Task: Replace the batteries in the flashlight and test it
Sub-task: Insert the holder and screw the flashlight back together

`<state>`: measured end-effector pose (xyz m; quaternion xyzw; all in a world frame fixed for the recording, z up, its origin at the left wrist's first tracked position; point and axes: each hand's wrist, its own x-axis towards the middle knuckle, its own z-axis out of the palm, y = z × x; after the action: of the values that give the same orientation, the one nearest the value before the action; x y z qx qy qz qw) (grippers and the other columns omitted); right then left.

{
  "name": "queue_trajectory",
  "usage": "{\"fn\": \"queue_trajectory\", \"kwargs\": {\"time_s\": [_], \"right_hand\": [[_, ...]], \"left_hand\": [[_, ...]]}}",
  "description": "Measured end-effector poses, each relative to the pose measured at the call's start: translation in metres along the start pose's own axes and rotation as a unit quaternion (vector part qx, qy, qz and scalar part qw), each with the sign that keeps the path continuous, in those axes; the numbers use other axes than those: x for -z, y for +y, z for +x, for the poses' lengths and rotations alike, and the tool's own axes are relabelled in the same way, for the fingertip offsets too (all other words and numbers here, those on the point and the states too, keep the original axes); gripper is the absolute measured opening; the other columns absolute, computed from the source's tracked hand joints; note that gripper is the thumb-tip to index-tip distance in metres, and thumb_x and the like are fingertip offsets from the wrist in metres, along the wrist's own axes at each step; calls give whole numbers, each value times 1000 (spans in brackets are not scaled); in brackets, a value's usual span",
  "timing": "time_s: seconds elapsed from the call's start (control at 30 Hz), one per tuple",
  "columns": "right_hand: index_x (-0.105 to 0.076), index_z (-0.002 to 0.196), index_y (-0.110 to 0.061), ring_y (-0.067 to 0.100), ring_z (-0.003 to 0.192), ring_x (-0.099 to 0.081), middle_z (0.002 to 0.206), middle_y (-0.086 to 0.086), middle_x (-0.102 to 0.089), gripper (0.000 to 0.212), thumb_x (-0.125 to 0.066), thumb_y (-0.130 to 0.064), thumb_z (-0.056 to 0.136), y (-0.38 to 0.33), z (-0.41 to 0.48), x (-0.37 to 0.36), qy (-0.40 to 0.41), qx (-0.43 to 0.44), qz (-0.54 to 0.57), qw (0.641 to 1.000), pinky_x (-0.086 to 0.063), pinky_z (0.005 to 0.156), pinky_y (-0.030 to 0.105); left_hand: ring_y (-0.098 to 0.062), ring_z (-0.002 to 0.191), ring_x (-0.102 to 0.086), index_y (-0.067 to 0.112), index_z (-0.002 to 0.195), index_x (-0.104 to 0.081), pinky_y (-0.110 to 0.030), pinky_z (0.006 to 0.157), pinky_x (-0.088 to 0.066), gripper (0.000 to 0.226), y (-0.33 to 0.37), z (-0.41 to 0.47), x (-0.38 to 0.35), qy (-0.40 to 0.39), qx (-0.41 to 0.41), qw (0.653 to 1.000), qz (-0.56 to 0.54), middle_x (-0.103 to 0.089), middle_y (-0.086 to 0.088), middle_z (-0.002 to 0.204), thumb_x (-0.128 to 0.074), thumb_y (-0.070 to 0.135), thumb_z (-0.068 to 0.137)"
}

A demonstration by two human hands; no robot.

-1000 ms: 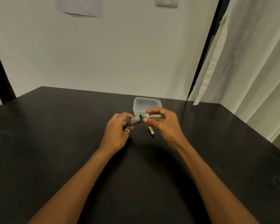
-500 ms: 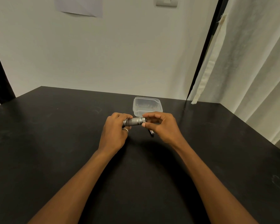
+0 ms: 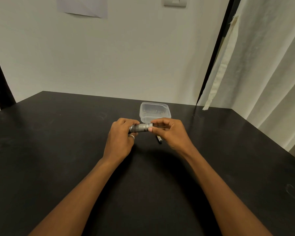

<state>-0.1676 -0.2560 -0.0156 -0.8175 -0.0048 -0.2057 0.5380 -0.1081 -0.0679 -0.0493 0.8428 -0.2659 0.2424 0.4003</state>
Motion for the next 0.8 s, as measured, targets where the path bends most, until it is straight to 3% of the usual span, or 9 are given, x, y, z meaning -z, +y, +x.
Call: {"fn": "queue_trajectory", "kwargs": {"time_s": [0.17, 0.3, 0.37, 0.47, 0.57, 0.63, 0.7, 0.8], "right_hand": [[-75, 109, -10, 20, 77, -77, 85, 8, -80, 23, -81, -15, 87, -4, -3, -2, -5, -10, 35, 999, -63, 77, 28], [-77, 107, -12, 25, 86, -77, 93, 11, -79, 23, -82, -8, 85, -5, -3, 2, -41, -18, 31, 999, -64, 83, 32], [-76, 108, -9, 21, 79, -74, 90, 10, -77, 23, -79, -4, 86, -6, -3, 2, -52, -25, 38, 998, -63, 75, 27], [-77, 98, -15, 12, 66, -68, 81, 6, -76, 8, -73, -21, 95, -6, -5, 0, -46, -36, 6, 998, -56, 60, 23], [-77, 86, -16, 4, 55, -63, 73, 3, -76, 37, -61, -46, 100, -5, -4, -2, -22, -64, -72, 995, -48, 55, 17], [-78, 85, -17, 2, 51, -62, 68, 1, -75, 45, -55, -52, 101, -6, -5, -3, -14, -73, -98, 992, -46, 53, 15], [-78, 89, -15, 2, 50, -62, 72, 0, -76, 46, -53, -53, 101, -8, -6, -3, -18, -78, -88, 993, -48, 52, 16], [-71, 108, -15, 8, 67, -71, 94, 5, -77, 26, -65, -39, 99, -9, -5, 1, -49, -76, -22, 996, -57, 58, 22]], "left_hand": [[-14, 101, -52, 24, 113, -72, -14, 79, -32, 37, 1, 0, 1, -2, 0, 1000, 7, -64, 4, 111, -75, 1, 84], [-13, 101, -48, 21, 113, -73, -11, 77, -31, 39, 2, -1, 2, 2, 6, 1000, 8, -63, 4, 110, -73, -4, 83], [-11, 100, -46, 21, 114, -73, -9, 77, -31, 41, 2, -2, 3, 6, 4, 1000, 10, -63, 3, 110, -72, -7, 82], [-9, 100, -44, 20, 117, -73, -8, 77, -31, 42, 2, -2, 3, 1, -2, 1000, 15, -62, 2, 111, -72, -5, 84], [-8, 101, -44, 19, 119, -72, -8, 78, -32, 40, 4, -2, 3, -5, -16, 1000, 11, -62, 2, 112, -72, -2, 86], [-8, 101, -44, 19, 120, -72, -8, 78, -32, 39, 5, -2, 4, -5, -19, 1000, 10, -62, 1, 113, -73, -1, 86], [-9, 101, -44, 18, 121, -72, -9, 78, -32, 39, 6, -2, 4, -2, -15, 1000, 9, -62, 1, 113, -73, 0, 86], [-10, 100, -45, 18, 120, -72, -16, 81, -32, 39, 5, -2, 4, 3, -9, 1000, 10, -63, 0, 113, -74, 0, 86]]}}
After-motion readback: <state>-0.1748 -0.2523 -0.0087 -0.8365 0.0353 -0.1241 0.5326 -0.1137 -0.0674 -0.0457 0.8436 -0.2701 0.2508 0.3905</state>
